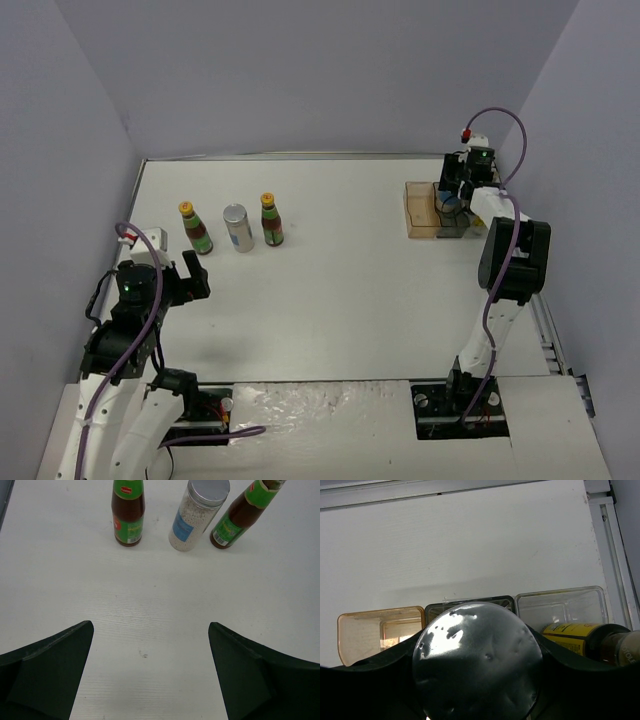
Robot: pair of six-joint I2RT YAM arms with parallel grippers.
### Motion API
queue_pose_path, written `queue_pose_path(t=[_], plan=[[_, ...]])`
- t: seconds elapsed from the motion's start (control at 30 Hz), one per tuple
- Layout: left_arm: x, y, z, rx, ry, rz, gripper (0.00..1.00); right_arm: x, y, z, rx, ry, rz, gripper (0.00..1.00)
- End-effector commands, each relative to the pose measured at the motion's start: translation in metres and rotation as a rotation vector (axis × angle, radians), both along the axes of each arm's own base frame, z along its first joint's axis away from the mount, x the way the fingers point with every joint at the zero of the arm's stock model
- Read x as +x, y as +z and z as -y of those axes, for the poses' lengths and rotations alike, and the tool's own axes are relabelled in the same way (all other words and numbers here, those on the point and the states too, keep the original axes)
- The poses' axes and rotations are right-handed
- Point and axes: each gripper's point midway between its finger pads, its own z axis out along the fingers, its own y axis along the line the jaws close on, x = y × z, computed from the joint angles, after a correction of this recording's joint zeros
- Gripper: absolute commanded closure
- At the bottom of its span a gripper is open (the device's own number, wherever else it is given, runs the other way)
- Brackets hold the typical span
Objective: Organize the condiment bottles
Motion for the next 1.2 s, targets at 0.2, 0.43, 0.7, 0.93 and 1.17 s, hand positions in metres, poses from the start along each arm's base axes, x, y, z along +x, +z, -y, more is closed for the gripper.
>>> queue_pose_path(t=[0.2,0.43,0.7,0.93,1.17], plan=[[0.021,0.013,0.016,-0.036,-0.053,-0.002,0.03,-0.008,0.136,0.004,-0.029,-0.027,0.267,0.10],[0.054,0.018,0.037,-0.109,-0.089,-0.077,0.03,-0.067,0.226,-0.022,0.139,-0.037,0.381,0.01],[0.112,0.032,0.052,-0.121,-0.095,-0.060,0.03,-0.136,0.263,-0.076,0.330,0.044,0.466,0.00],[0.165,0.037,0.059,-0.071,-0.080,-0.054,0.03,-0.190,0.266,-0.098,0.341,0.111,0.499,0.00],[0.208,0.007,0.069,-0.023,-0.099,-0.128,0.03,-0.224,0.252,-0.110,0.331,0.163,0.467,0.00]])
